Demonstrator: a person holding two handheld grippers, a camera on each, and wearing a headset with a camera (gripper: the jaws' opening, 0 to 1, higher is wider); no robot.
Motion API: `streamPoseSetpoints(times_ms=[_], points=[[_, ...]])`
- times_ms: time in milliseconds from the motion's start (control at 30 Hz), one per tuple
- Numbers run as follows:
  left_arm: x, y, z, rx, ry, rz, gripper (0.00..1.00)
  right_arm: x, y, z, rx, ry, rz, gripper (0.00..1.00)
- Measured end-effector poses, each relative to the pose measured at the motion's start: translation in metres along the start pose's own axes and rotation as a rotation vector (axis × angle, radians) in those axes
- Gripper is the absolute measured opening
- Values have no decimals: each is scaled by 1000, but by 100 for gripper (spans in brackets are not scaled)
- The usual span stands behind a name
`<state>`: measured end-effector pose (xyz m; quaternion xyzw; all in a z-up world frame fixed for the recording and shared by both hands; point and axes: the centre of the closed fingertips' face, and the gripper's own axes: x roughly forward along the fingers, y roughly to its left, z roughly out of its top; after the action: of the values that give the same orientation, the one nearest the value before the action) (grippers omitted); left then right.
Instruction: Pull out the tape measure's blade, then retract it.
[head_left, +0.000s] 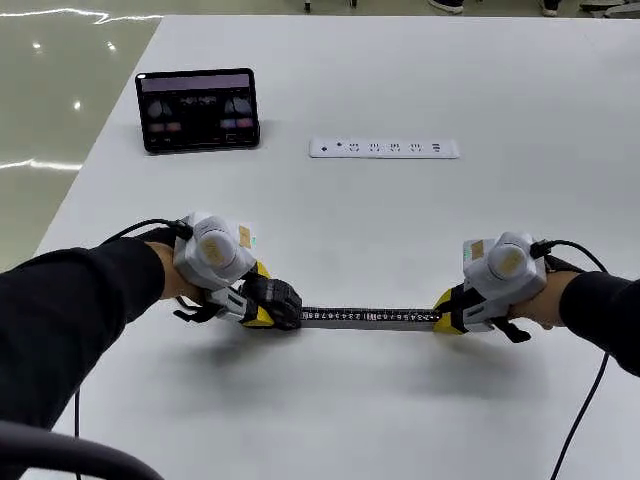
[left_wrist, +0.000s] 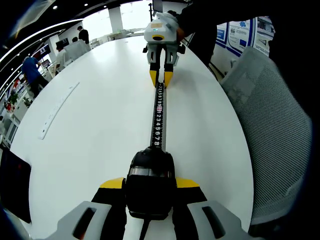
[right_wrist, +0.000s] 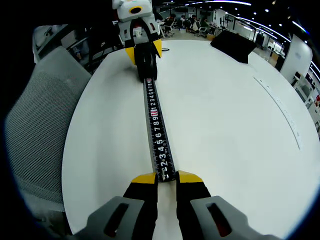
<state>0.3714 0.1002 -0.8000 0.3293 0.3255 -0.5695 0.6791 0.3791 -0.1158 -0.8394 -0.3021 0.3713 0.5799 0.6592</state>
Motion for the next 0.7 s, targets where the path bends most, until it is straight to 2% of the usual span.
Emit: streamPoseSetpoints(times_ms=[700], points=[[1, 1, -1, -13, -9, 0, 31, -8, -5, -13, 3, 14, -1, 8]])
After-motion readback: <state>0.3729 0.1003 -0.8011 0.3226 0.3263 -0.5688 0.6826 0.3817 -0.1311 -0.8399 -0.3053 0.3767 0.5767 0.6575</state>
